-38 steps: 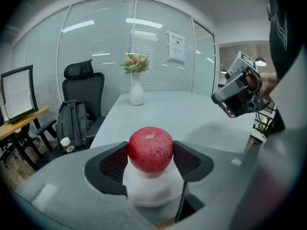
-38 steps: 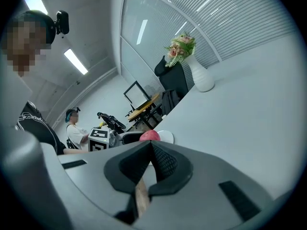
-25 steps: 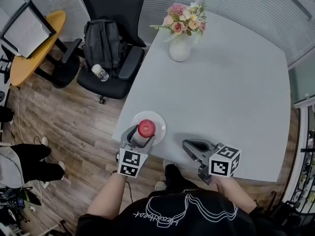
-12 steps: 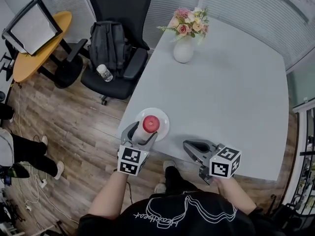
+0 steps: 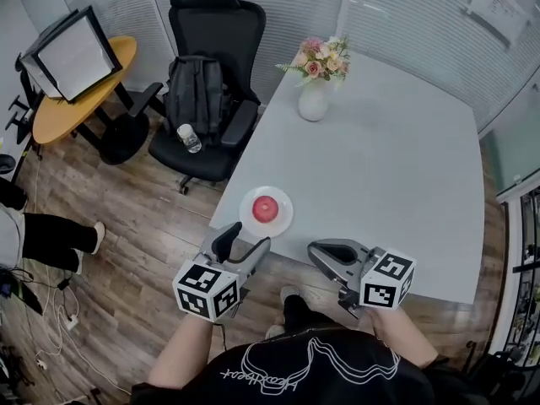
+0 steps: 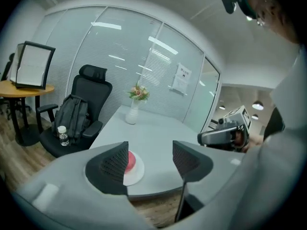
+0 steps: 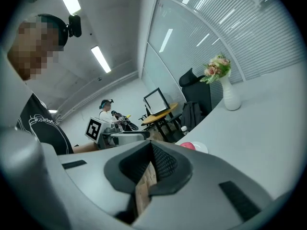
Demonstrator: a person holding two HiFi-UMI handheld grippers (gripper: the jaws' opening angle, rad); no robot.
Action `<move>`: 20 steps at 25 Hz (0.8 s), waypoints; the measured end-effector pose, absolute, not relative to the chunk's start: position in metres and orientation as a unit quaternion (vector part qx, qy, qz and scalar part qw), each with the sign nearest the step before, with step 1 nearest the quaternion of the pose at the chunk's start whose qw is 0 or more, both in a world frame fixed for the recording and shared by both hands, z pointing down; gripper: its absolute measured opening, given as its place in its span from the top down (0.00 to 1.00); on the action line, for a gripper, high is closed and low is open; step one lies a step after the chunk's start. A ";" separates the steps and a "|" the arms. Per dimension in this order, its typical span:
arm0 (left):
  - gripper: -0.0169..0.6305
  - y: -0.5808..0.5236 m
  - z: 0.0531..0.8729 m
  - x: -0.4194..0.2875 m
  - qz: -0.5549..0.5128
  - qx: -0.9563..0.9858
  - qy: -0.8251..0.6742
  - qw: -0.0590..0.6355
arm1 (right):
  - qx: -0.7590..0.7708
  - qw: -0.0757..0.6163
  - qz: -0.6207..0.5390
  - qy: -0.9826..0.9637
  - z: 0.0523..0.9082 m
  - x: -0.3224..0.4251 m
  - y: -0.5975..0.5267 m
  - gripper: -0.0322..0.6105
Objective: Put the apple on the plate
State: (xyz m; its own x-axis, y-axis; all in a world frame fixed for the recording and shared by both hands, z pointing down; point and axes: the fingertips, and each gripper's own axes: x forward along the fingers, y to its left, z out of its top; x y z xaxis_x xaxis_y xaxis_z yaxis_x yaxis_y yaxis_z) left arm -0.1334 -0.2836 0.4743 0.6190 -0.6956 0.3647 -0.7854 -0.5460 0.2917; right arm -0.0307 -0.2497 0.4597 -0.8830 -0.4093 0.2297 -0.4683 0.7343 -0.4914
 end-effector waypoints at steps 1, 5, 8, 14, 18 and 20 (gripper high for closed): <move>0.53 -0.273 0.464 -0.133 0.091 0.876 -0.418 0.224 | 0.230 0.046 0.270 -0.934 0.451 -0.035 -0.243 0.94; 0.76 -0.234 0.427 -0.127 0.069 0.891 -0.389 0.224 | 0.215 0.023 0.247 -0.945 0.420 -0.045 -0.220 0.94; 0.86 -0.204 0.407 -0.123 0.057 0.903 -0.366 0.216 | 0.206 0.013 0.233 -0.950 0.404 -0.054 -0.200 0.94; 0.94 -0.153 0.382 -0.122 0.047 0.917 -0.346 0.192 | 0.199 -0.005 0.214 -0.956 0.384 -0.066 -0.160 0.94; 0.95 -0.131 0.378 -0.125 0.057 0.922 -0.341 0.174 | 0.205 -0.002 0.195 -0.959 0.379 -0.068 -0.140 0.94; 0.95 -0.123 0.374 -0.125 0.052 0.925 -0.337 0.171 | 0.205 -0.006 0.189 -0.960 0.375 -0.068 -0.131 0.94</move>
State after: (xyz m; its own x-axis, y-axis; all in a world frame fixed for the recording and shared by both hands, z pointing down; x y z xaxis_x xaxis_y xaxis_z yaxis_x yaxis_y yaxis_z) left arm -0.1248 -0.1227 0.3739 0.7682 -0.6047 0.2102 -0.6399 -0.7152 0.2812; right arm -0.0680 -0.1306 0.3751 -0.9155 -0.3968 0.0667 -0.3924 0.8438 -0.3662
